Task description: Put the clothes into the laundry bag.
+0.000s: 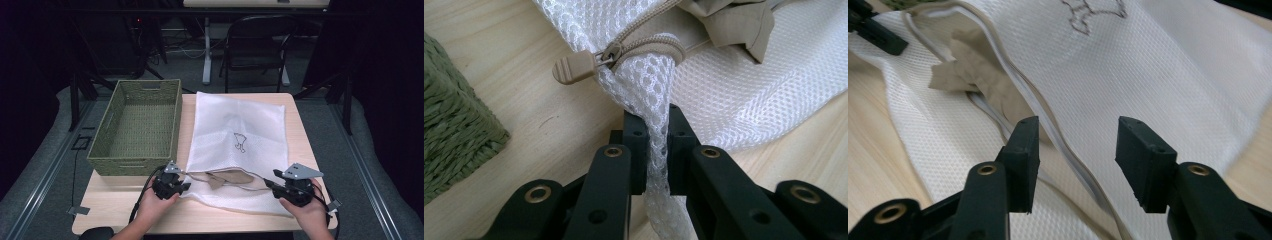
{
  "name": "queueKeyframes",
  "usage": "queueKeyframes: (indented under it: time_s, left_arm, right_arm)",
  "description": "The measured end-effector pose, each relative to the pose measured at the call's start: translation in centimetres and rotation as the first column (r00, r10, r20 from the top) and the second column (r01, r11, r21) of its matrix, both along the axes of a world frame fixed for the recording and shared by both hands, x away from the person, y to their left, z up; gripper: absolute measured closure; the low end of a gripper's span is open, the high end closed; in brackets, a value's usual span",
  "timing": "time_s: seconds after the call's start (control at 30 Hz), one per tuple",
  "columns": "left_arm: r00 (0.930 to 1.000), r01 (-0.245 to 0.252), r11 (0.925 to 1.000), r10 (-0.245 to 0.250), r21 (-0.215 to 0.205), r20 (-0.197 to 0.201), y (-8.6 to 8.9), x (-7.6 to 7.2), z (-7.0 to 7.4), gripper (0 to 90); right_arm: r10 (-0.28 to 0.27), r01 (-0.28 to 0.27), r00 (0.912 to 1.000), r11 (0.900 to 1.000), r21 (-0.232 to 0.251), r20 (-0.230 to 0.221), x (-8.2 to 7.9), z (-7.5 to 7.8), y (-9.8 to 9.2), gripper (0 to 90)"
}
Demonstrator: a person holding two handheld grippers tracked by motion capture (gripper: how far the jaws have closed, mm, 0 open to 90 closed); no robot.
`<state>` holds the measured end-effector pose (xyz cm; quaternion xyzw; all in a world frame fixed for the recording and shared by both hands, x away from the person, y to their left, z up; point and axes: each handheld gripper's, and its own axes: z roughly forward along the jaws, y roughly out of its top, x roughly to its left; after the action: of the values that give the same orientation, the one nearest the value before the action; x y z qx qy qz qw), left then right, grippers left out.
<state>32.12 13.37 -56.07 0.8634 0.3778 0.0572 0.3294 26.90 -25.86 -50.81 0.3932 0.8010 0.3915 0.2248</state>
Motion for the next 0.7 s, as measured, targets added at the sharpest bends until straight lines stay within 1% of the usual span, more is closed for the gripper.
queueKeyframes:
  time_s: [0.03,0.13,0.23,0.3,0.33,0.37,0.4,0.43,0.47,0.53,0.6,0.63,0.7]
  left_arm:
    - [1.0000,0.005,1.0000,-0.005,0.008,-0.002,0.0,0.0,0.0,83.7]
    - [1.0000,0.001,1.0000,-0.001,0.009,0.002,0.0,-0.2,-0.1,83.7]
    - [1.0000,0.004,0.9999,-0.004,0.013,-0.007,-0.1,-0.3,-0.2,83.6]
    - [1.0000,0.000,0.9999,0.000,0.012,-0.009,-0.1,-0.4,-0.3,83.6]
    - [1.0000,0.000,0.9999,0.000,0.012,-0.010,-0.1,-0.4,-0.3,83.6]
    - [0.9999,0.006,0.9998,-0.006,0.017,-0.008,0.0,-0.4,-0.3,83.6]
    - [1.0000,0.006,0.9998,-0.006,0.017,-0.008,0.0,-0.4,-0.3,83.5]
    - [0.9999,0.005,0.9998,-0.004,0.017,-0.009,0.0,-0.4,-0.4,83.5]
    - [0.9999,0.004,0.9999,-0.004,0.015,-0.010,0.0,-0.4,-0.4,83.5]
    - [0.9999,0.004,0.9999,-0.003,0.016,-0.015,-0.1,-0.5,-0.4,83.5]
    - [0.9998,0.009,0.9998,-0.009,0.020,-0.015,-0.1,-0.6,-0.5,83.5]
    - [0.9998,0.011,0.9997,-0.011,0.020,-0.016,-0.2,-0.6,-0.6,83.4]
    - [0.9998,0.006,0.9999,-0.006,0.016,-0.019,-0.2,-0.7,-0.6,83.4]
  right_arm:
    - [-0.021,0.021,0.9997,1.000,0.009,-0.012,-0.3,-0.1,-0.6,49.1]
    - [-0.074,0.075,0.9967,0.997,0.017,-0.034,-1.1,-0.6,-1.9,46.5]
    - [-0.126,0.127,0.9903,0.992,0.022,-0.059,-1.7,-1.3,-3.0,44.5]
    - [-0.158,0.158,0.9846,0.987,-0.006,-0.073,-2.0,-1.7,-3.6,42.5]
    - [-0.170,0.170,0.9822,0.985,-0.013,-0.080,-2.1,-2.0,-3.9,41.2]
    - [-0.178,0.177,0.9798,0.984,-0.016,-0.092,-2.2,-2.2,-4.1,40.1]
    - [-0.187,0.187,0.9770,0.982,-0.007,-0.102,-2.2,-2.6,-4.3,39.0]
    - [-0.191,0.190,0.9752,0.982,-0.013,-0.113,-2.2,-2.7,-4.5,38.2]
    - [-0.203,0.203,0.9711,0.979,-0.010,-0.126,-2.2,-3.1,-4.8,37.1]
    - [-0.206,0.210,0.9657,0.978,0.007,-0.157,-2.1,-3.7,-5.1,36.0]
    - [-0.216,0.222,0.9615,0.975,0.021,-0.170,-2.1,-4.3,-5.3,35.0]
    - [-0.227,0.234,0.9580,0.972,0.019,-0.175,-2.0,-4.6,-5.4,34.7]
    - [-0.229,0.237,0.9544,0.971,0.023,-0.192,-1.9,-5.0,-5.6,34.4]
